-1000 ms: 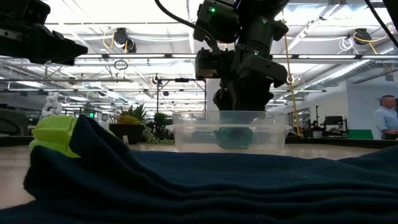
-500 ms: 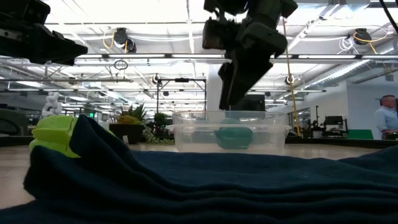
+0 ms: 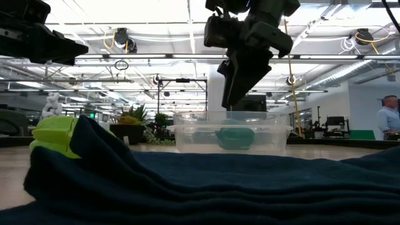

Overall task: Pick and placing Produce into tupperware
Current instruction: Put the green starfruit into the transparent bin

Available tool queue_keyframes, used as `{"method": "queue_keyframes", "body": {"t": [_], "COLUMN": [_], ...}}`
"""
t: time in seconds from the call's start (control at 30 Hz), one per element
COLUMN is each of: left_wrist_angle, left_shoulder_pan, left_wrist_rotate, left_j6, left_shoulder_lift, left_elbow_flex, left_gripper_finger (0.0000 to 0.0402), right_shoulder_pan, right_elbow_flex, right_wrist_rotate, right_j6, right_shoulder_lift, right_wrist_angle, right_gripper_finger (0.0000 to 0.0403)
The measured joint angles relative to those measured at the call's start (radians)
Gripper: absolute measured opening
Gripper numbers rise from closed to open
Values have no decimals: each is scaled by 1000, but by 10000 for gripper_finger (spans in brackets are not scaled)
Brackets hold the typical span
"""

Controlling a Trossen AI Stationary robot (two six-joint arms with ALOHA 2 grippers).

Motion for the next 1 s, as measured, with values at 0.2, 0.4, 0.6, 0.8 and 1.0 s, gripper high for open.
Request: {"method": "queue_keyframes", "body": {"t": [0.2,0.4,0.6,0.8,1.0], "left_wrist_angle": [0,1,-3,-7,-8], "left_shoulder_pan": [0,0,0,0,0], "left_wrist_rotate": [0,0,0,0,0], "left_j6": [0,0,-2,-5,-5], "left_shoulder_lift": [0,0,0,0,0], "left_elbow_flex": [0,0,0,0,0], "left_gripper_finger": [1,1,1,1,1], "right_shoulder_pan": [1,1,-3,-3,-1], "right_elbow_flex": [0,0,0,0,-24], "right_wrist_rotate": [-43,-73,-70,-62,-13], "right_j6": [15,16,24,55,62], "right_shoulder_lift": [0,-22,-125,-285,-459], "right_wrist_angle": [2,-17,-9,32,56], "right_gripper_finger": [28,7,1,0,0]}}
